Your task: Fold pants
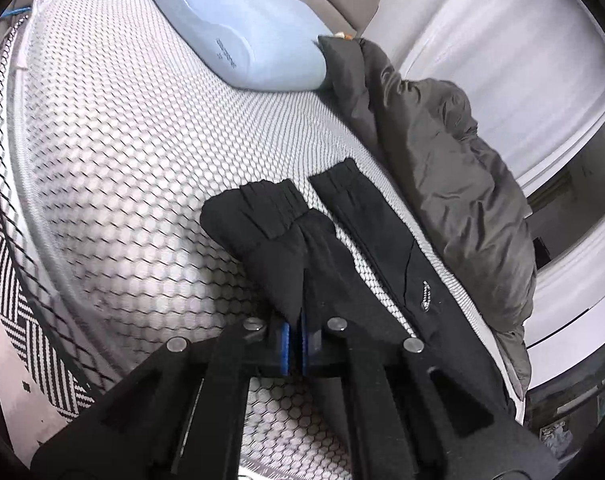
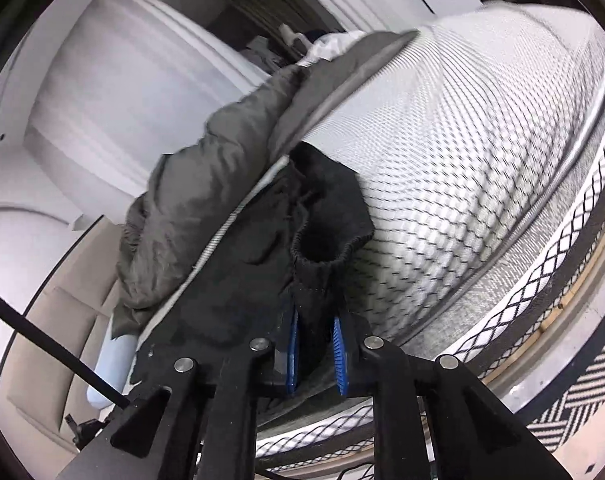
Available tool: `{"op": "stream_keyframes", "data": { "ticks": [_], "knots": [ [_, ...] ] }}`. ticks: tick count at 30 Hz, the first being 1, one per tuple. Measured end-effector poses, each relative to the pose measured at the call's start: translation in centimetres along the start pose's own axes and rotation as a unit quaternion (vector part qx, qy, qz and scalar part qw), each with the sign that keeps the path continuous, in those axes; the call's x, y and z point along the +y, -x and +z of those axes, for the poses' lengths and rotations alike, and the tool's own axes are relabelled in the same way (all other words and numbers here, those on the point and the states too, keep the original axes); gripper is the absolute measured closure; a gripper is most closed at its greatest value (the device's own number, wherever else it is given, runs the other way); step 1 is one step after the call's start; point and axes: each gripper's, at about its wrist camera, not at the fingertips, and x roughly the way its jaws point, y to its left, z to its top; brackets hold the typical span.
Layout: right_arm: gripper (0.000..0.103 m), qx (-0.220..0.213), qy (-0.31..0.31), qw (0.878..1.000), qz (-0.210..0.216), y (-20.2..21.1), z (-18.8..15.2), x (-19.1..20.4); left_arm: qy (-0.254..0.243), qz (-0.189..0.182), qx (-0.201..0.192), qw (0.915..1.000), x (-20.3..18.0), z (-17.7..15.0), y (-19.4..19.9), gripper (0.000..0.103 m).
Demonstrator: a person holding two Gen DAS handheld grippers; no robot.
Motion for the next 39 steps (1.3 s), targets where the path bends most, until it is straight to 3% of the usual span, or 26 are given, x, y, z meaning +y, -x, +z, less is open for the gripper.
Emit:
{"op": "stream_keyframes", "data": {
  "ticks": [3,7,11,13,14,15,16,19,24,28,33,39],
  "knots": [
    [0.089,-0.011,0.006,1.000,0.020,1.8,-0.5,0.4,0.002,0.000,-0.003,1.0000,0.6,0.5,0.9,0.102],
    [0.084,0.017,0.002,1.000,0.018,0.8,-1.3,0.1,0.007,0.009,0.010,0.9999,1.6,0.4,0.2,0.102],
    [0.065,0.038,-0.029,0.999,0.006,-1.0,-2.5,-1.5,0.019,0.021,0.033,0.9990,2.9,0.0,-1.6,0.102],
    [0.063,0.043,-0.038,0.998,0.002,-1.7,-3.1,-2.2,0.022,0.018,0.038,0.9989,3.2,-0.1,-2.0,0.102],
    [0.066,0.043,-0.038,0.998,0.005,-2.0,-3.4,-2.4,0.023,0.016,0.037,0.9989,3.3,-0.1,-2.0,0.102],
    [0.082,0.038,-0.036,0.999,0.008,-2.1,-3.6,-2.4,0.022,0.015,0.036,0.9990,3.3,0.0,-2.1,0.102],
    [0.089,0.032,-0.031,0.999,0.008,-2.0,-3.7,-2.2,0.019,0.013,0.033,0.9992,3.1,0.1,-1.9,0.102],
    [0.091,0.011,-0.015,0.999,0.027,-0.4,-3.3,-1.1,0.011,0.006,0.018,0.9998,1.9,0.9,-1.3,0.102],
    [0.093,-0.037,-0.014,0.997,0.069,2.8,0.0,1.7,-0.003,-0.017,-0.005,0.9998,-1.5,3.5,-1.0,0.103],
    [0.093,-0.063,0.011,0.995,0.070,2.4,3.8,5.0,-0.011,-0.030,-0.015,0.9994,-5.6,6.5,-2.6,0.103],
    [0.093,-0.065,0.019,0.996,0.058,-2.2,8.8,8.4,-0.037,-0.017,-0.013,0.9991,-11.5,10.4,-6.9,0.103],
    [0.093,-0.053,0.024,0.998,0.016,-9.6,14.2,11.2,-0.039,0.008,0.022,0.9990,-15.8,15.1,-16.1,0.103]
  ]
}}
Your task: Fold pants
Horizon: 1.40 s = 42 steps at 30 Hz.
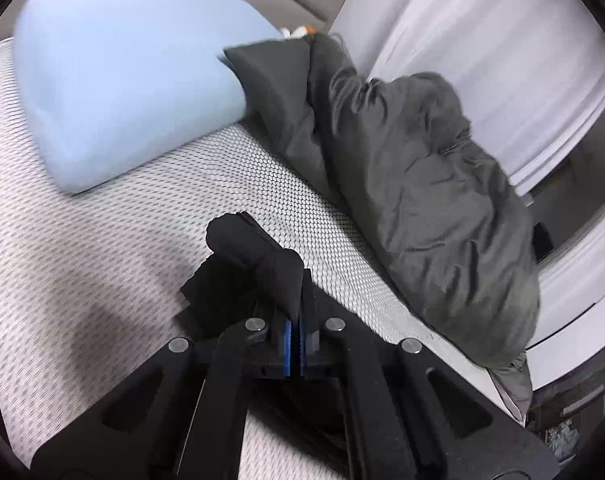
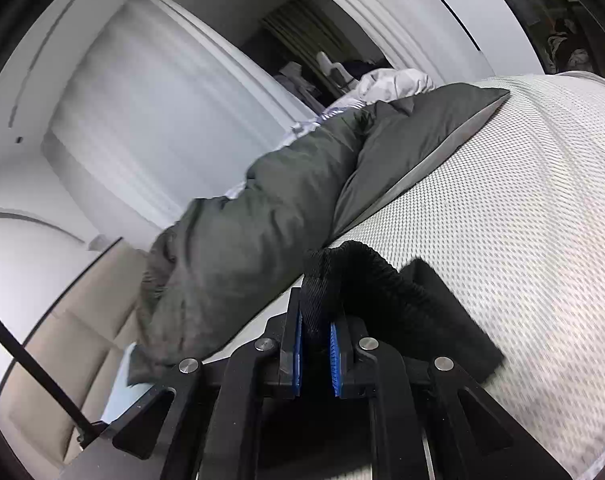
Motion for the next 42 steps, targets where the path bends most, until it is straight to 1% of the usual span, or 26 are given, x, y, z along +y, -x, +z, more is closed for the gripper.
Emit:
{"op": "stream_keyframes", "data": {
  "ticks": [2,4,5,6,7,8,9,10,11,12,13,18,22,23,24,26,28,29,30,32,34,35,39,40,41,42],
  "knots": [
    [0.092,0.008,-0.004,1.000,-0.024,-3.1,1.2,0.1,0.004,0.013,0.015,0.9998,-0.7,1.4,-3.5,0.103],
    [0.087,0.022,-0.018,0.998,-0.061,-6.8,2.3,-0.4,0.004,0.032,0.042,0.9986,-1.3,2.3,-7.1,0.097],
    [0.073,0.038,-0.023,0.996,-0.082,-8.8,2.9,-0.7,0.000,0.040,0.050,0.9980,-1.3,2.4,-8.1,0.086],
    [0.053,0.050,-0.019,0.993,-0.107,-10.5,3.2,-1.0,-0.007,0.051,0.058,0.9970,-1.6,2.4,-8.8,0.063],
    [0.045,0.048,-0.020,0.990,-0.130,-11.2,3.2,-1.3,-0.013,0.055,0.055,0.9969,-1.5,2.1,-8.7,0.049],
    [0.039,0.044,-0.024,0.988,-0.145,-11.4,3.2,-1.6,-0.015,0.053,0.044,0.9975,-1.2,1.8,-8.1,0.026],
    [0.036,0.043,-0.029,0.988,-0.143,-11.1,3.0,-1.8,-0.017,0.049,0.033,0.9981,-0.9,1.6,-7.3,0.015],
    [0.032,0.044,-0.029,0.990,-0.128,-10.7,2.8,-1.8,-0.021,0.045,0.024,0.9985,-0.4,1.2,-6.2,0.014],
    [0.020,0.045,-0.025,0.993,-0.111,-9.9,2.3,-1.8,-0.026,0.038,0.019,0.9987,0.1,0.8,-5.1,0.014],
    [0.011,0.045,-0.019,0.993,-0.103,-9.1,1.9,-1.8,-0.030,0.031,0.019,0.9989,0.5,0.3,-4.1,0.013],
    [0.010,0.044,-0.009,0.994,-0.096,-7.9,1.1,-1.7,-0.034,0.023,0.020,0.9990,1.0,-0.3,-3.1,0.013],
    [0.010,0.064,0.013,0.996,-0.061,-3.4,-3.5,-1.8,-0.039,-0.012,0.042,0.9983,2.6,-4.7,0.4,0.013],
    [0.010,0.086,0.002,0.995,-0.050,-0.5,-7.7,-1.8,-0.020,-0.046,0.090,0.9946,4.0,-8.5,1.4,0.014],
    [0.010,0.094,0.001,0.994,-0.049,0.2,-8.7,-1.7,-0.014,-0.055,0.096,0.9937,4.3,-9.2,1.7,0.016],
    [0.010,0.101,0.003,0.994,-0.048,0.8,-9.7,-1.6,-0.009,-0.068,0.103,0.9923,4.4,-9.9,2.0,0.022],
    [0.010,0.108,0.013,0.993,-0.043,1.9,-11.1,-1.2,-0.005,-0.090,0.111,0.9897,4.3,-10.9,2.7,0.025],
    [0.010,0.116,0.031,0.992,-0.041,2.6,-12.3,-0.5,-0.002,-0.109,0.111,0.9878,3.5,-11.5,3.0,0.028],
    [0.010,0.117,0.039,0.992,-0.039,2.8,-12.6,-0.1,-0.002,-0.120,0.111,0.9866,3.1,-11.9,3.1,0.032],
    [0.010,0.118,0.046,0.991,-0.037,3.0,-12.9,0.2,-0.002,-0.125,0.112,0.9859,2.5,-12.1,3.0,0.033],
    [0.010,0.121,0.048,0.991,-0.034,3.0,-13.4,0.6,-0.004,-0.140,0.117,0.9832,1.1,-12.4,2.4,0.037],
    [0.010,0.120,0.043,0.992,-0.027,2.9,-13.7,0.8,-0.013,-0.143,0.131,0.9809,-0.7,-12.6,0.9,0.039],
    [0.010,0.119,0.042,0.992,-0.023,2.8,-13.7,0.9,-0.015,-0.141,0.139,0.9801,-1.4,-12.8,0.1,0.042],
    [0.010,0.126,0.033,0.991,-0.019,1.5,-13.9,0.6,-0.016,-0.090,0.176,0.9800,-2.8,-13.6,-3.9,0.049],
    [0.010,0.129,0.032,0.991,-0.019,1.0,-13.9,0.3,0.000,-0.082,0.192,0.9781,-2.5,-14.1,-5.0,0.052],
    [0.010,0.131,0.029,0.991,-0.021,0.4,-13.8,0.0,0.012,-0.083,0.197,0.9768,-2.3,-14.4,-5.7,0.059],
    [0.010,0.133,0.025,0.991,-0.020,-0.1,-13.4,-0.4,0.023,-0.087,0.198,0.9760,-2.0,-14.8,-6.3,0.073]
  ]
}}
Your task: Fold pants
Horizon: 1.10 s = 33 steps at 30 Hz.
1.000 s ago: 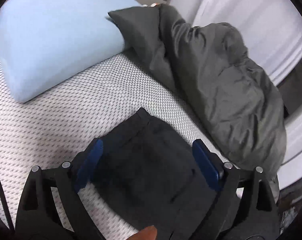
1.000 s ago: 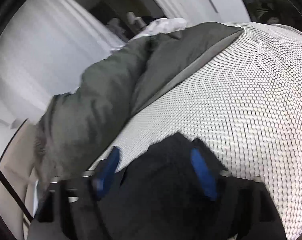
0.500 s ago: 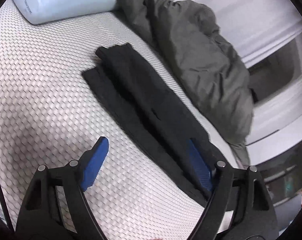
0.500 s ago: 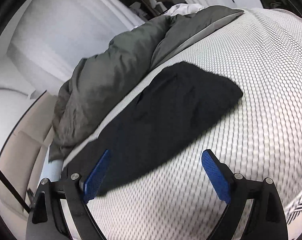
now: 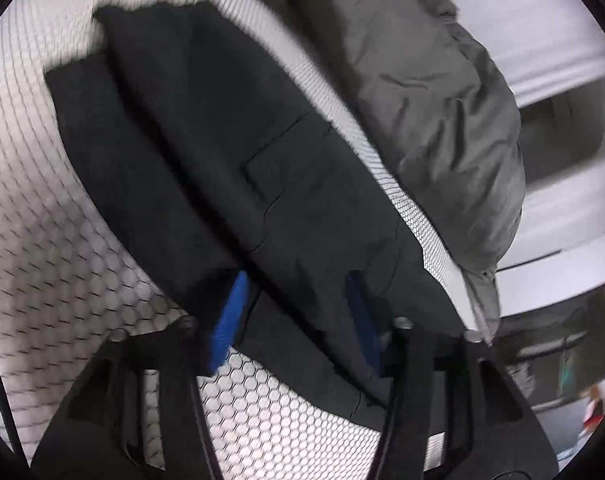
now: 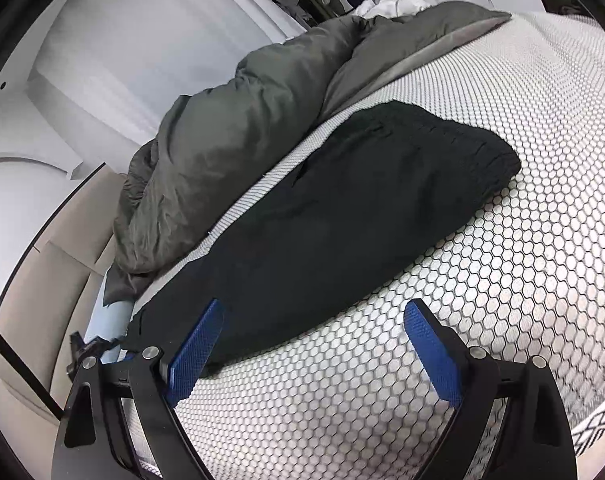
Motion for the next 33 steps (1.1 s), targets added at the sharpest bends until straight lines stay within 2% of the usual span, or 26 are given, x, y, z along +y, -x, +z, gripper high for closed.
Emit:
{"op": "stream_keyframes", "data": {
  "ticks": [1,2,3,6,8,10,12,13,14,16,19,21,23,25,26,28,29,30,31,33],
  "knots": [
    [0.010,0.004,-0.003,1.000,0.002,-0.6,0.3,-0.5,0.008,-0.002,-0.004,1.0000,0.4,-0.1,-0.5,0.081],
    [0.010,0.008,-0.006,1.000,0.001,-1.1,0.5,-1.0,0.010,0.003,-0.012,0.9999,0.7,-0.1,-1.0,0.097],
    [0.010,0.011,-0.009,1.000,-0.002,-1.7,1.0,-1.5,0.009,0.008,-0.018,0.9998,0.9,-0.1,-1.2,0.103],
    [0.010,0.021,-0.024,0.999,0.003,-2.9,1.6,-3.0,0.004,-0.014,-0.044,0.9989,1.0,-0.7,0.2,0.103],
    [0.010,0.017,-0.015,1.000,0.011,-2.7,1.8,-3.3,-0.009,-0.032,-0.068,0.9971,0.4,-1.6,2.5,0.103],
    [0.010,0.015,-0.005,1.000,0.011,-2.4,1.9,-3.7,-0.022,-0.034,-0.077,0.9962,0.1,-2.3,3.7,0.103],
    [0.010,0.014,-0.003,1.000,0.013,-2.0,1.8,-4.4,-0.027,-0.009,-0.068,0.9973,0.4,-2.2,3.1,0.103],
    [0.010,0.014,-0.005,1.000,0.016,-2.1,1.9,-4.7,-0.023,0.021,-0.048,0.9983,1.0,-1.9,1.8,0.103],
    [0.010,0.015,-0.006,1.000,0.018,-2.2,2.0,-4.9,-0.007,0.029,-0.030,0.9991,1.7,-1.9,1.2,0.103],
    [0.010,0.016,-0.005,1.000,0.020,-2.4,2.3,-5.2,0.031,0.009,-0.022,0.9992,3.1,-2.0,1.1,0.100],
    [0.010,0.013,-0.007,0.999,0.029,-2.7,2.9,-5.1,0.035,-0.002,-0.029,0.9990,3.7,-2.8,2.2,0.091],
    [0.010,0.012,-0.014,0.999,0.039,-3.3,3.3,-5.1,0.045,-0.015,-0.027,0.9985,4.1,-3.3,2.6,0.062],
    [0.010,0.009,-0.027,0.999,0.046,-3.8,3.9,-5.5,0.043,-0.029,-0.033,0.9981,4.0,-2.9,2.3,0.059],
    [0.010,0.001,-0.053,0.997,0.057,-4.8,4.8,-6.1,0.056,-0.024,-0.048,0.9970,4.3,-1.9,1.7,0.059],
    [0.013,-0.005,-0.075,0.995,0.061,-5.2,5.2,-6.8,0.065,-0.026,-0.058,0.9959,3.9,-1.8,1.0,0.061],
    [0.031,-0.022,-0.121,0.990,0.063,-6.3,6.1,-8.0,0.076,-0.020,-0.082,0.9935,4.3,-1.2,0.9,0.076],
    [0.053,-0.026,-0.134,0.989,0.058,-6.8,6.3,-8.5,0.071,-0.004,-0.095,0.9929,4.2,-0.8,0.6,0.092],
    [0.075,-0.023,-0.149,0.987,0.052,-7.3,6.5,-9.0,0.067,-0.002,-0.101,0.9926,4.4,-0.8,0.5,0.098],
    [0.084,-0.017,-0.168,0.984,0.056,-7.9,6.6,-9.5,0.067,-0.005,-0.103,0.9924,4.5,-0.7,0.2,0.099],
    [0.091,-0.020,-0.181,0.981,0.073,-8.1,6.4,-10.1,0.060,-0.017,-0.116,0.9913,4.7,-1.2,1.1,0.101]
  ]
}}
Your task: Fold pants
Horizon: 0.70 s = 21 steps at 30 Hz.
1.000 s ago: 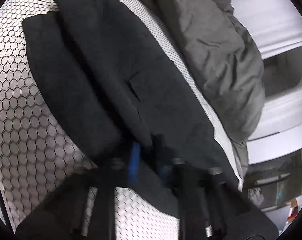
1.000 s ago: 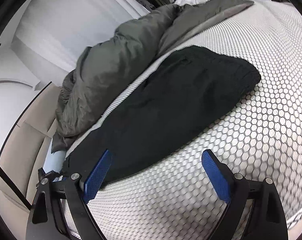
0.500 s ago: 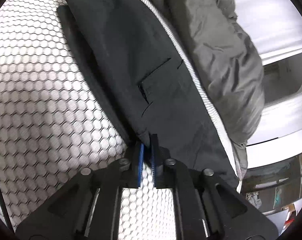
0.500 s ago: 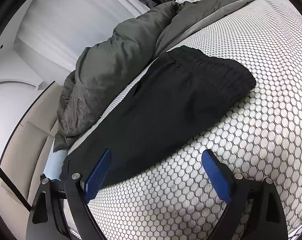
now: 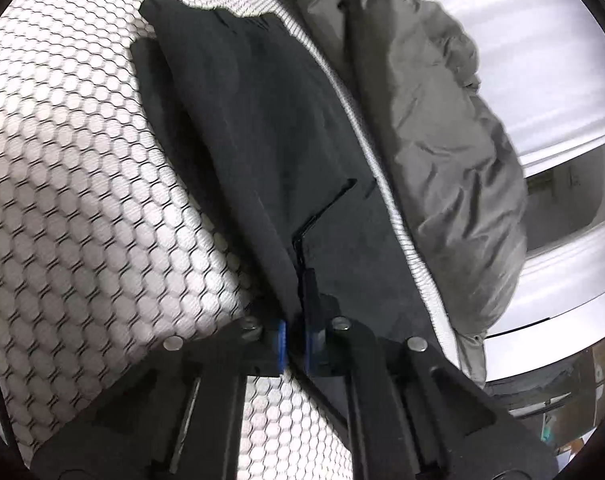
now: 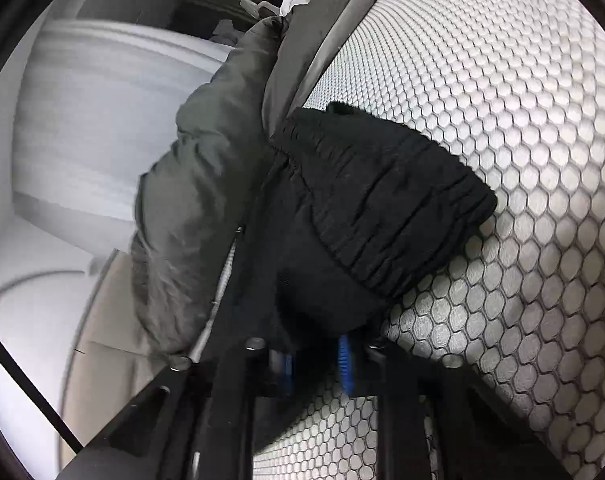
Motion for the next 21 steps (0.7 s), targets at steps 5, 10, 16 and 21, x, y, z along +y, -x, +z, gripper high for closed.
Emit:
{"op": "stream_keyframes", "data": {
  "ticks": [5,10,16,21],
  "knots": [
    [0.100,-0.010,0.044,0.999,-0.013,2.4,-1.4,1.4,-0.027,-0.001,-0.015,0.9995,0.9,-1.4,4.8,0.101],
    [0.100,-0.008,0.087,0.996,-0.022,6.6,-4.9,1.8,-0.043,-0.001,0.000,0.9991,3.9,-3.5,10.2,0.101],
    [0.091,0.005,0.121,0.990,-0.079,7.9,-7.5,1.7,-0.043,0.013,0.012,0.9989,6.5,-3.8,13.0,0.096],
    [0.047,-0.045,0.176,0.973,-0.144,11.5,-8.4,3.8,-0.066,0.049,-0.020,0.9964,6.1,-4.5,16.8,0.069]
  ]
}}
